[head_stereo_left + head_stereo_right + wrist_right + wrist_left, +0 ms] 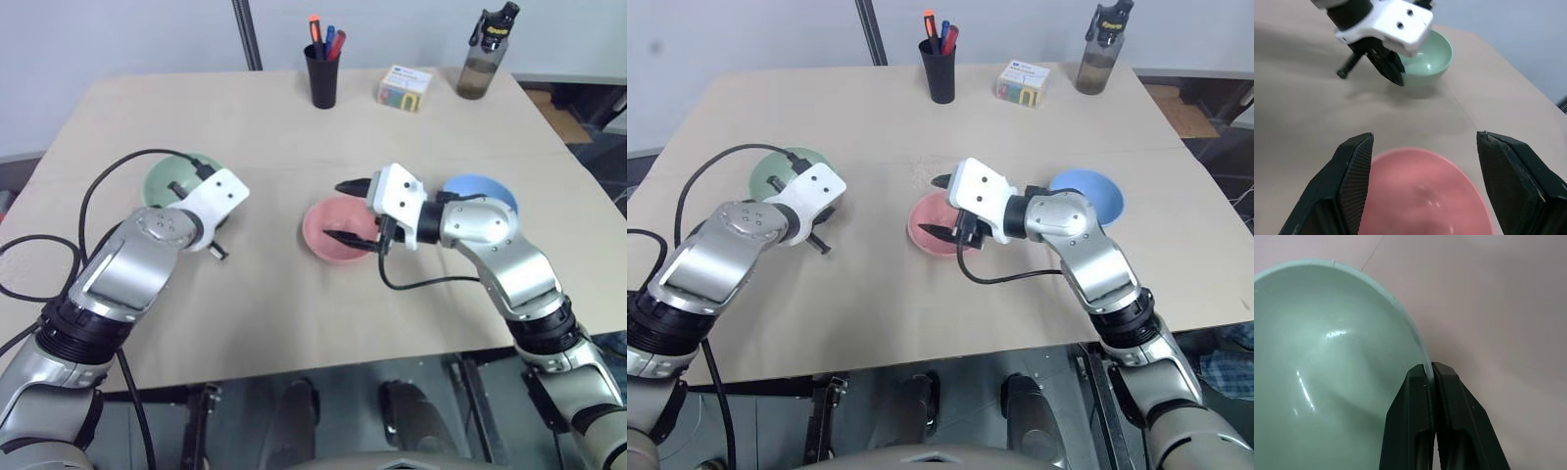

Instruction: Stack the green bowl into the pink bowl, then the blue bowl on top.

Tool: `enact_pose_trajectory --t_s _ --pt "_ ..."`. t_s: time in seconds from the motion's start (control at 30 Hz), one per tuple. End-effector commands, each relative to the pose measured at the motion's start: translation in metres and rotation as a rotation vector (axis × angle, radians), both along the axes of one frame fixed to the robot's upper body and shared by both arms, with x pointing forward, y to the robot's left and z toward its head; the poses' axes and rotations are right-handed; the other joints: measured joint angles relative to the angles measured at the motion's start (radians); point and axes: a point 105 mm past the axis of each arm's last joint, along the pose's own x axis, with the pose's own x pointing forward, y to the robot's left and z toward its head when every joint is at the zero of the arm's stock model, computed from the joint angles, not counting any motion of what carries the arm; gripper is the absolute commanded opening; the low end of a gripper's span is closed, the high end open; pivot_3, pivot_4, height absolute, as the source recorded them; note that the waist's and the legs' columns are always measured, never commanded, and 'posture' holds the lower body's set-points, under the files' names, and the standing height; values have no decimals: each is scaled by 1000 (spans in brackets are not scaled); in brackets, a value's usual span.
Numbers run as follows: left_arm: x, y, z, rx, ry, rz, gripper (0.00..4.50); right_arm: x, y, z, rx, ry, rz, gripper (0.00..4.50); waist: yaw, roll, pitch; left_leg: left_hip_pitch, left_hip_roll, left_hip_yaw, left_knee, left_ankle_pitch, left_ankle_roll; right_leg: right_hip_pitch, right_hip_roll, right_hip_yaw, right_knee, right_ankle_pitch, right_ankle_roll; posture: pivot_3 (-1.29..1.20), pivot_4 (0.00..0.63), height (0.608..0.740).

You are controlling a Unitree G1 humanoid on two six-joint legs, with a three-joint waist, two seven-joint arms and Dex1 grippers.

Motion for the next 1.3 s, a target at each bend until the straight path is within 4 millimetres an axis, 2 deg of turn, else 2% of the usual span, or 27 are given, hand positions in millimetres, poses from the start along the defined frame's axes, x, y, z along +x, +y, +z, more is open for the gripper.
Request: enact_pose_trajectory --t_s 0.03,0.17,0.23,0.33,0.43,0.57,0.67,0.8,0.9,1.0,1.03,1.13,1.2,1.27,1.3 --pt "-11 -16 21 -24 15 -165 19 0 -17 13 27 -53 -54 3568 0 0 0 0 0 0 0 0 0 0 0 0 0 0 0 0 150 740" --pt "-22 -57 50 -70 -96 -481 19 -3 -46 3 19 -26 -133 3568 10 0 0 0 0 0 0 0 0 0 0 0 0 0 -1 0 150 740" --pt "-30 -73 51 -115 -47 -588 19 -14 -59 0 69 0 -156 3568 16 -1 0 -1 0 0 0 0 0 0 0 0 -1 -2 -3 0 150 740" --pt "-38 -87 49 -94 -8 -722 19 -32 -76 -6 103 29 -164 3568 20 0 0 -1 0 1 0 0 0 0 0 0 -1 -2 -2 0 150 740" --pt "-37 -104 54 -149 -46 -850 19 -46 -94 -12 139 81 -201 3568 21 0 0 0 0 1 1 0 0 1 0 1 0 -3 1 0 150 740" --pt "-33 -117 52 -169 -26 -959 19 -66 -118 -13 169 120 -234 3568 28 0 0 1 0 0 4 0 0 3 0 1 0 -5 0 0 150 740" --pt "-31 -128 53 -170 -45 -1045 19 -77 -124 -8 195 117 -234 3568 23 0 0 1 -1 1 7 0 0 5 0 1 -1 -5 0 0 150 740" --pt "-26 -139 45 -182 -12 -1112 19 -79 -125 -6 196 95 -257 3568 22 0 0 3 0 0 8 0 1 7 0 1 0 -5 1 0 150 740" --pt "-33 -145 42 -244 67 -1175 790 -76 -124 -8 184 91 -269 3568 23 0 0 2 0 0 10 0 1 7 0 1 0 -5 1 0 150 740" --pt "-34 -147 43 -266 89 -1192 1806 -70 -126 -9 164 65 -296 3568 23 0 0 1 0 0 11 0 1 7 0 1 0 -5 1 0 150 740" --pt "-34 -146 44 -272 84 -1190 2327 -65 -128 -10 152 58 -316 3568 23 0 0 1 0 0 11 0 1 7 0 1 0 -5 1 0 150 740" --pt "-33 -138 59 -304 -16 -1149 3421 -40 -137 -21 53 37 -434 3568 19 0 0 2 0 0 12 0 1 8 0 1 1 -4 1 0 150 740" --pt "-36 -132 67 -377 -65 -1115 3421 -24 -149 -27 -30 5 -547 3568 19 0 0 2 0 0 13 0 1 7 0 1 1 -4 1 0 150 740" --pt "-34 -124 76 -435 -187 -1061 3421 -8 -153 -30 -62 7 -587 3568 18 1 0 2 0 0 13 0 1 7 0 1 1 -4 1 0 150 740" --pt "-35 -117 74 -459 -178 -1025 3421 -1 -154 -32 -69 31 -592 3568 18 1 0 2 0 0 13 0 1 7 0 1 1 -4 1 0 150 740"
